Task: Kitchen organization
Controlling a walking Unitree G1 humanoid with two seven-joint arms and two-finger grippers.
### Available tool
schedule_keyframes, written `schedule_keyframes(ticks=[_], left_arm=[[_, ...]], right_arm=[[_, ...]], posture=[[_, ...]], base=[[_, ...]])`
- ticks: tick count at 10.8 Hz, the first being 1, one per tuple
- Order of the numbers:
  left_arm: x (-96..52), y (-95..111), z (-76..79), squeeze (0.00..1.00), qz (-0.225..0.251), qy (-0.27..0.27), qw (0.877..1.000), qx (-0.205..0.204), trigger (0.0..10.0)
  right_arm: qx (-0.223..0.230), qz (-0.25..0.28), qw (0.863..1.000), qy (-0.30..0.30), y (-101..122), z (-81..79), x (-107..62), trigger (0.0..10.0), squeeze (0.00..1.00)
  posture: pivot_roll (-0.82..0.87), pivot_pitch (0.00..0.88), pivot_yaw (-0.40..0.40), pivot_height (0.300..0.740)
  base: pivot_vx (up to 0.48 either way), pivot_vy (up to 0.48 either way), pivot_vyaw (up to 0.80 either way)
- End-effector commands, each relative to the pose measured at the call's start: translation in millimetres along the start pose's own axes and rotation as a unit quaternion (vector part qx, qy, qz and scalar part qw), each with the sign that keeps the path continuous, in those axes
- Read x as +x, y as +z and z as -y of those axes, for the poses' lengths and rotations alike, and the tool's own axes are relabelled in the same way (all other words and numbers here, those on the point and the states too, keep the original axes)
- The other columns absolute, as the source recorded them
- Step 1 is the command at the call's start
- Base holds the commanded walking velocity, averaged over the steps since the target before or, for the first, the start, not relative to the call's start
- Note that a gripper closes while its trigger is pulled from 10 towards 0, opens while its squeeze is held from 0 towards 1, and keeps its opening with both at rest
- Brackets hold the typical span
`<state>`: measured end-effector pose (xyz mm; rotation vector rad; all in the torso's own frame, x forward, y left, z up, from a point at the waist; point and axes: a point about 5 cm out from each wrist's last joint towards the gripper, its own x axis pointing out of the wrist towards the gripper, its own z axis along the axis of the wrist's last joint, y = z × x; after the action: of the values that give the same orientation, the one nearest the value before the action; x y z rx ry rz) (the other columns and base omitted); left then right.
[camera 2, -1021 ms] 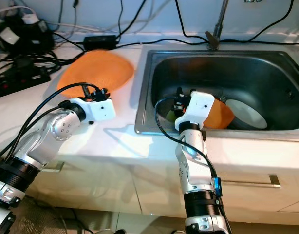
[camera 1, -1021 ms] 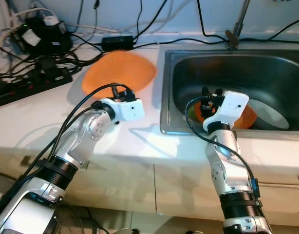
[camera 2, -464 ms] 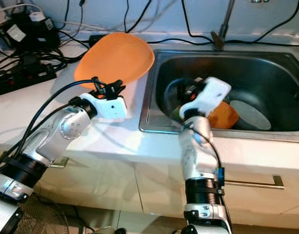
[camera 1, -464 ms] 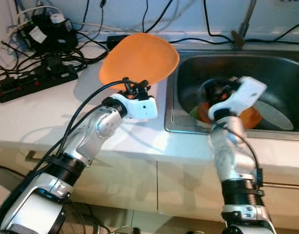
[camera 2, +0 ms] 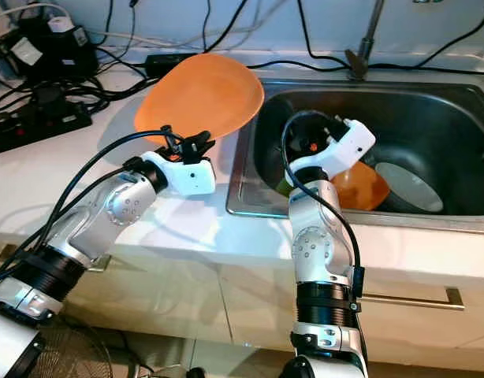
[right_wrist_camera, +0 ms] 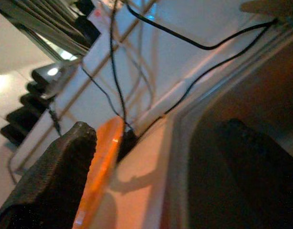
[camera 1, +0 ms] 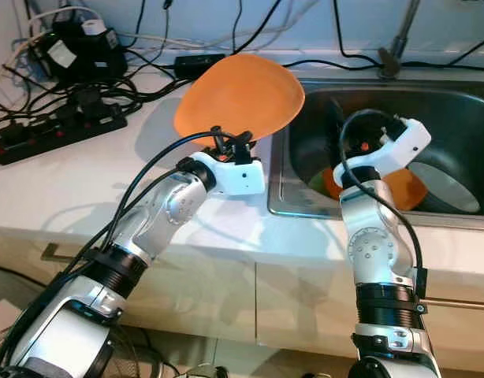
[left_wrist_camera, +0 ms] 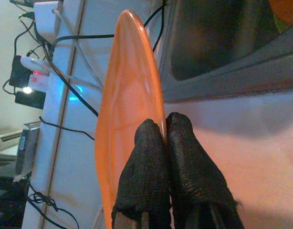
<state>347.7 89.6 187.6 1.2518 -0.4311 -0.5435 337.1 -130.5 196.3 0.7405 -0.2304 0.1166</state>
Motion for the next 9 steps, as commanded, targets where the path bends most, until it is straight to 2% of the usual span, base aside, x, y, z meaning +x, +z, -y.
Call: schedule_keyframes(ticks=[1, 4, 9], left_arm=[[5.4, 9, -11.4, 0.0, 0.024, 0.024, 0.999, 0.015, 10.0], [9.9, 18, -8.0, 0.0, 0.048, 0.021, 0.999, 0.011, 10.0], [10.0, 30, -3.6, 0.0, 0.089, 0.018, 0.996, 0.006, 10.0]], right_arm=[[0.018, -0.005, 0.999, 0.025, 2, -9.2, 1.2, 10.0, 0.0], [0.052, -0.023, 0.997, 0.044, 0, -12.2, 1.2, 10.0, 0.0], [0.064, -0.043, 0.996, 0.045, -7, -11.4, 2.1, 10.0, 0.0]], posture=[[0.02, 0.028, 0.079, 0.74], [0.02, 0.017, 0.081, 0.74], [0.02, 0.0, 0.079, 0.74]], base=[[0.0, 0.0, 0.0], [0.0, 0.0, 0.0], [0.0, 0.0, 0.0]])
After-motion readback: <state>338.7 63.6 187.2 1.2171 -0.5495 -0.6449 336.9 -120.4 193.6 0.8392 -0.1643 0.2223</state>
